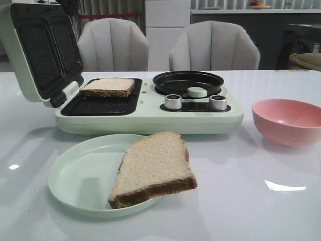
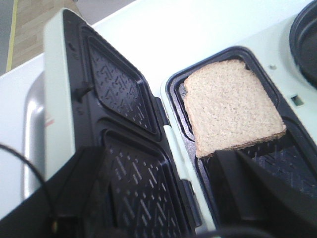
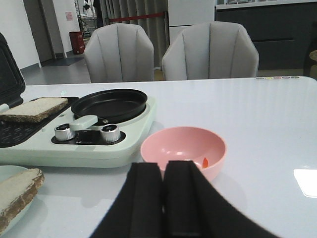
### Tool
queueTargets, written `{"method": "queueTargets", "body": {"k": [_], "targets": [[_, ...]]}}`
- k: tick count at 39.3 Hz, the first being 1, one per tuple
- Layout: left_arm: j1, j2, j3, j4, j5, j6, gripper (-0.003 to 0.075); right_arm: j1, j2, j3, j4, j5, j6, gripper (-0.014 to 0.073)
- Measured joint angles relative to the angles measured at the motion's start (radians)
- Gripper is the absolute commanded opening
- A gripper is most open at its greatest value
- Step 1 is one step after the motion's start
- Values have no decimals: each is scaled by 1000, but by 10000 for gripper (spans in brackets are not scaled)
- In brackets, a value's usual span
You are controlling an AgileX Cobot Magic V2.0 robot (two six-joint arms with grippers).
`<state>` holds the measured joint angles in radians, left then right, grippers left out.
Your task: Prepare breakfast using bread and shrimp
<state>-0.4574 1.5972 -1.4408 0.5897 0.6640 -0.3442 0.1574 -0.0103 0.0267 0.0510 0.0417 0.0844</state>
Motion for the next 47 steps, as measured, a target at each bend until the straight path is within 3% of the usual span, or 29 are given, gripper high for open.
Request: {"method": "queueTargets", "body": {"k": [15, 29, 47], "targets": [[16, -294, 271, -107, -134, -2, 492, 0, 0, 0, 0, 0, 0, 150], [182, -599, 601, -226, -312, -4, 492, 0, 0, 0, 0, 0, 0, 150], [198, -1040, 781, -275, -362, -4, 492, 0, 0, 0, 0, 0, 0, 150]]}}
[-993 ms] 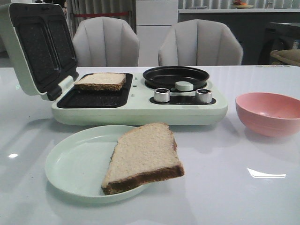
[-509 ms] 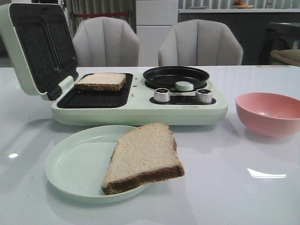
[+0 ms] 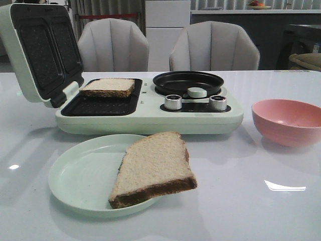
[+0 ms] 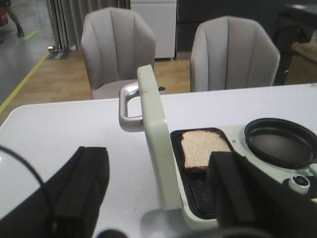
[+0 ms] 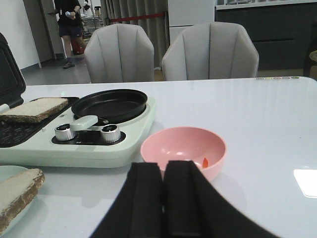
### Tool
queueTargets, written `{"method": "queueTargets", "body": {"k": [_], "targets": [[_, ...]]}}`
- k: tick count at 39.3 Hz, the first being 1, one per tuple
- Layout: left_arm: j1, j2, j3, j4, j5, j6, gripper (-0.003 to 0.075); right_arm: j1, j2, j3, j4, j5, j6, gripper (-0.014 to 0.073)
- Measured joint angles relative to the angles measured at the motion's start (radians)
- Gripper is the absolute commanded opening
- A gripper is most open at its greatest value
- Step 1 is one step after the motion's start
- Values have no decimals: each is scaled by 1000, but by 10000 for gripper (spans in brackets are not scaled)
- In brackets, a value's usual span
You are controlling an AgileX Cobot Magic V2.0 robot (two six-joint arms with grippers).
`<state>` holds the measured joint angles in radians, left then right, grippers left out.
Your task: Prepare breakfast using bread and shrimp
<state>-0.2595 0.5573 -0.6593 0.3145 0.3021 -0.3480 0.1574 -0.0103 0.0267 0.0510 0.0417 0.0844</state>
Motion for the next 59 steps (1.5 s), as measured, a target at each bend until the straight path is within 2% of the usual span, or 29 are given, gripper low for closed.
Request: {"method": "queueTargets", "body": {"k": [24, 31, 37, 42, 52, 59], "targets": [[-35, -523, 367, -69, -50, -1, 492, 0, 0, 0, 0, 0, 0, 150], [-35, -545, 410, -69, -122, -1, 492, 0, 0, 0, -3, -13, 0, 150], [-35, -545, 412, -69, -129, -1, 492, 0, 0, 1, -22, -99, 0, 150], [-35, -545, 412, -69, -131, -1, 492, 3, 5, -55, -43, -102, -2, 150], [-35, -545, 412, -69, -131, -1, 492, 3, 216, -311, -51, 80, -7, 150], [-35, -545, 412, -69, -133, -1, 492, 3, 305, -343, -51, 129, -7, 150]]}}
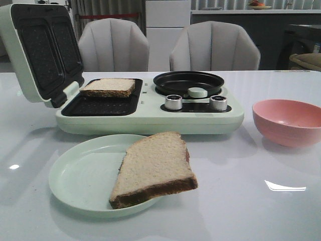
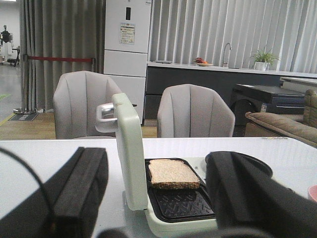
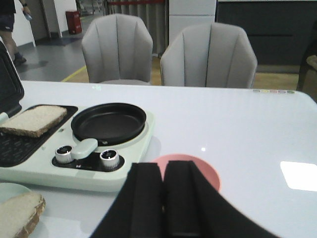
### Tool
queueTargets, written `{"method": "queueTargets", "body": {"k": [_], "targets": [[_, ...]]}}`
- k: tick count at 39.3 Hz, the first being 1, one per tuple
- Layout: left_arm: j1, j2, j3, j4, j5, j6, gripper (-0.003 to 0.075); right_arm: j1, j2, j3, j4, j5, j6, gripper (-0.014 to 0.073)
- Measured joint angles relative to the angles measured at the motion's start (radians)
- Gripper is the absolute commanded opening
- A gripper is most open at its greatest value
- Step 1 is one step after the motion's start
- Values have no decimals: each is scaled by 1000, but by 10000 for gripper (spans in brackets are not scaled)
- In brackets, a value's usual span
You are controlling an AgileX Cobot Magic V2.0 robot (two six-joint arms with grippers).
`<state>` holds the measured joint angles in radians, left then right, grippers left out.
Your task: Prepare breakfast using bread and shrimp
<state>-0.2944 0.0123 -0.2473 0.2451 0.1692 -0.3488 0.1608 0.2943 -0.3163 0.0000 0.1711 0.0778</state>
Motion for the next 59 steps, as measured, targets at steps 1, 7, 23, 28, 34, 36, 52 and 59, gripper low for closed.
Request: {"method": "queueTargets", "body": {"k": [1, 7, 23, 28, 34, 36, 52, 59], "targets": [[0, 0, 0, 0, 0, 0, 492, 0, 7, 0, 0, 4, 0, 150], [0, 0, 0, 0, 0, 0, 492, 0, 25, 0, 24, 29, 0, 164], [0, 0, 0, 0, 0, 0, 492, 0, 350, -142, 147, 111, 0, 582], [0, 0, 0, 0, 0, 0, 492, 0, 487, -218, 226, 176, 0, 582], [0, 0, 0, 0, 0, 0, 492, 5, 638, -304, 360, 249, -2, 582], [0, 0, 0, 0, 0, 0, 492, 10, 686, -326, 397, 268, -14, 582], [0, 0, 1, 0, 0, 0, 492, 150, 1098, -491, 740, 320, -226, 582], [0, 0, 1, 0, 0, 0, 492, 163, 1256, -535, 944, 359, -380, 582]]}}
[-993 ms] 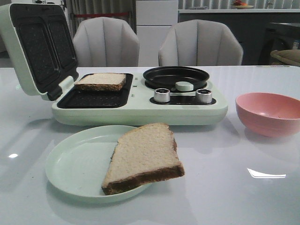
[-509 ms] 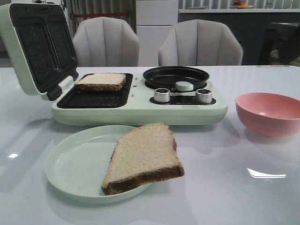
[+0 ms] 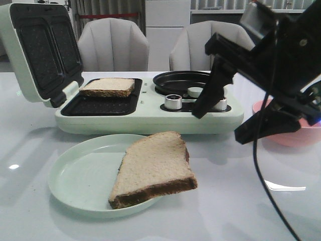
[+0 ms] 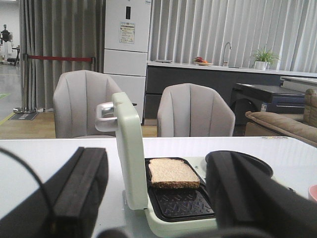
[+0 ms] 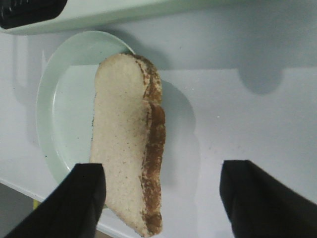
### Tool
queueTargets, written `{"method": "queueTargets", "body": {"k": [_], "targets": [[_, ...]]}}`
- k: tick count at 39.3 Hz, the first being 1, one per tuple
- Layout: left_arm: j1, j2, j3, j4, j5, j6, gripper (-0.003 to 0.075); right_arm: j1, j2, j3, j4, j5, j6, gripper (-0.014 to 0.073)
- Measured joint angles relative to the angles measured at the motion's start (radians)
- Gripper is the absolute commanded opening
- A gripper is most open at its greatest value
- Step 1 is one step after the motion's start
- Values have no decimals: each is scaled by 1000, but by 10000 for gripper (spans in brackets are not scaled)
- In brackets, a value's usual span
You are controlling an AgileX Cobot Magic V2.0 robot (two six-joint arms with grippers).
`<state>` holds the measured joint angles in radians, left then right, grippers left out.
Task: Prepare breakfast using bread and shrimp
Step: 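Reach the right gripper to the remaining bread slice on the plate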
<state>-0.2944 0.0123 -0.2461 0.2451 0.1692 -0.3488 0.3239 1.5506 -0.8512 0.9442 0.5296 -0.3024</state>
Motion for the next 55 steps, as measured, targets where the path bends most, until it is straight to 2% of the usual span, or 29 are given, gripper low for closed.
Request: {"method": "queueTargets", "body": {"k": [13, 21, 31, 45, 49, 55], "targets": [[0, -2, 0, 0, 0, 0, 492, 0, 196, -6, 458, 11, -448, 582], [0, -2, 0, 0, 0, 0, 492, 0, 275, -9, 602, 25, -593, 582], [0, -2, 0, 0, 0, 0, 492, 0, 320, -30, 670, 86, -661, 566], [0, -2, 0, 0, 0, 0, 492, 0, 324, -30, 686, 125, -685, 258], [0, -2, 0, 0, 0, 0, 492, 0, 324, -30, 689, 141, -685, 222], [0, -2, 0, 0, 0, 0, 492, 0, 321, -30, 691, 150, -701, 220]]}}
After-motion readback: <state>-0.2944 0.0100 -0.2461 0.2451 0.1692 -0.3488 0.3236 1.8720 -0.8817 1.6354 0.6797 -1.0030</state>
